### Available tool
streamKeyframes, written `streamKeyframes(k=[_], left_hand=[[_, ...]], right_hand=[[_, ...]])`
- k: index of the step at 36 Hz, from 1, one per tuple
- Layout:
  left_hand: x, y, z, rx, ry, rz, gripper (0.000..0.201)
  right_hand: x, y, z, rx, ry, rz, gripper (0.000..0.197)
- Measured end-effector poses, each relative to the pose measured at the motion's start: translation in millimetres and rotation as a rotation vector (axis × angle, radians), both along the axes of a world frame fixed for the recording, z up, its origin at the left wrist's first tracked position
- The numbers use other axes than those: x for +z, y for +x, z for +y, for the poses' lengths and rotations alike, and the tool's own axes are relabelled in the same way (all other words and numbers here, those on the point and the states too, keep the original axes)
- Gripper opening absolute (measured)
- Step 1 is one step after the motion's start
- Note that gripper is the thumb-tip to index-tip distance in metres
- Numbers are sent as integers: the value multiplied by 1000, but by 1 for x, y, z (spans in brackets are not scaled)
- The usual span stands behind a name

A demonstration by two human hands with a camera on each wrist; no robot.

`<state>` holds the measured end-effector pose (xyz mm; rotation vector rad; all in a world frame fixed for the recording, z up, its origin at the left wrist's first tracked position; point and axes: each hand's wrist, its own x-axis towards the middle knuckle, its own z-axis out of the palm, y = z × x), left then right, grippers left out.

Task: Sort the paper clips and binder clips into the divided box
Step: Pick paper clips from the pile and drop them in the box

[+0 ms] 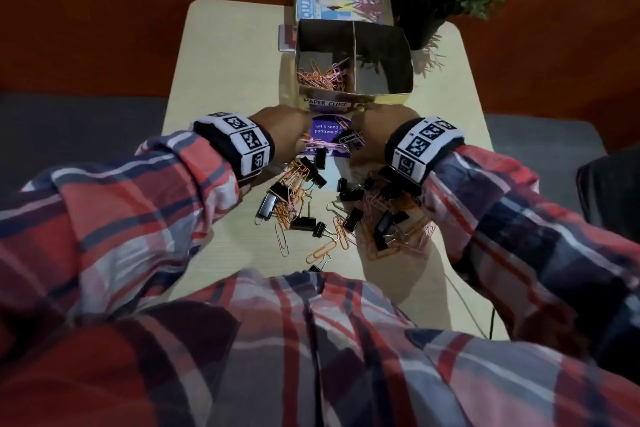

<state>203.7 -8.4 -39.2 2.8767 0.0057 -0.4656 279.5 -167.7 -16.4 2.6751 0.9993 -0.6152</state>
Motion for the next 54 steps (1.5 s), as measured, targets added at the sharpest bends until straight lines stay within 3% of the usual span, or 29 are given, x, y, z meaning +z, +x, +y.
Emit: streamKeyframes(k=[5, 9, 16, 22, 34, 38, 41, 45, 49, 54], left_hand=[[11, -6, 13, 121, -130, -28, 8], [29, -2, 25, 92, -94, -27, 17], [62, 15, 37, 116, -96, -151, 16], [79, 48, 32, 168, -101, -277, 21], [53, 95, 5, 174, 45, -190, 22], [46, 91, 6, 158, -16, -283, 22], [47, 79, 7, 104, -115, -371, 17], [42, 48, -4, -94, -180, -328, 13], [20, 26, -17, -324, -90, -221, 22], [5, 24, -28, -382, 39, -110, 41]], right_hand=[[-3, -1, -4, -14, 9, -38, 34], [-4, -2, -6, -27, 18, -37, 27], [-7, -2, -7, -62, 35, -39, 25], [-11, 0, -9, -124, 67, -16, 39], [-13, 0, -5, -54, -5, -50, 20], [-13, 1, -5, -33, 4, -49, 21], [-14, 0, -6, -20, -2, -68, 23], [-15, 1, -8, -39, 32, -67, 25], [-13, 1, -10, -141, 71, -57, 22], [0, 1, -19, -262, 155, -21, 20]])
